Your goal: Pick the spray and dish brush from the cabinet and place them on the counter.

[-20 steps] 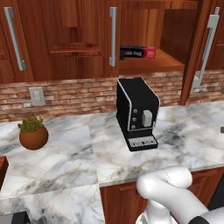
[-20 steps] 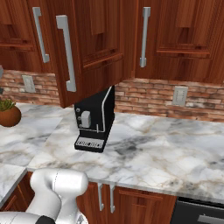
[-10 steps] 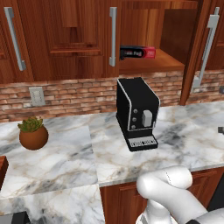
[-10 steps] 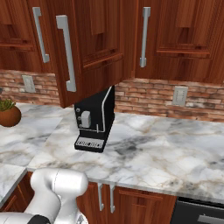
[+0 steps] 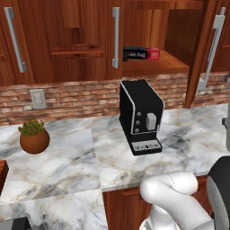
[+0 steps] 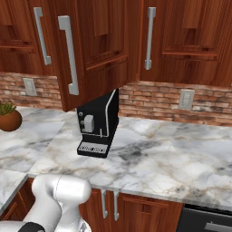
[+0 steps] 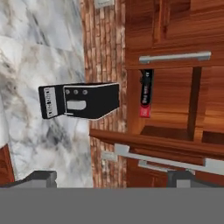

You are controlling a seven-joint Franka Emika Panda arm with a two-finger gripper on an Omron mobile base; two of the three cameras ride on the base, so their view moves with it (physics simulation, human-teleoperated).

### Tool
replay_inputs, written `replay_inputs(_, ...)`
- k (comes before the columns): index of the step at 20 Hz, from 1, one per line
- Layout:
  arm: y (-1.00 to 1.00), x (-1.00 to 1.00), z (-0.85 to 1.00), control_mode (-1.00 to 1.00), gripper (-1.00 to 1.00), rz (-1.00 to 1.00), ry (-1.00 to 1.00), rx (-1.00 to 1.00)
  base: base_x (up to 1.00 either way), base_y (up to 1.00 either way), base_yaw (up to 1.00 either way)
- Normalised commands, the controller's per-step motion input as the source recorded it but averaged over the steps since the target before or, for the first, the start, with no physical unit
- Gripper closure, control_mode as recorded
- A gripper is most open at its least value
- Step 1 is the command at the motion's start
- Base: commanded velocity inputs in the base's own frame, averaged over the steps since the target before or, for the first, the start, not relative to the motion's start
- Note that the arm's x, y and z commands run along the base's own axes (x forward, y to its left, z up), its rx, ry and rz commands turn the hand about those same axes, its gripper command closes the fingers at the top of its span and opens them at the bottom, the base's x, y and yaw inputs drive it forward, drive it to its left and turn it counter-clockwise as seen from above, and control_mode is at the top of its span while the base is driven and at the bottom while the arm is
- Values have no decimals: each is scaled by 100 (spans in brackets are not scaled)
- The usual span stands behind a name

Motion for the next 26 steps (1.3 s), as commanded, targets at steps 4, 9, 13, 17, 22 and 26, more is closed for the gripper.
replay_inputs(4, 12, 9, 21, -100, -100, -10, -11, -17, 0, 0, 0)
replay_inputs(9, 1, 22, 2, -100, -100, -11, 0, -6, 0, 0, 0)
replay_inputs(13, 0, 33, 0, -100, -100, -17, 0, 0, 0, 0, 0)
replay_inputs(17, 0, 35, 0, -100, -100, -18, -1, 0, 0, 0, 0)
replay_inputs(22, 1, 29, 0, -100, -100, -15, -2, 0, 0, 0, 0)
replay_inputs(26, 12, 34, 0, -100, -100, -8, -4, 0, 0, 0, 0)
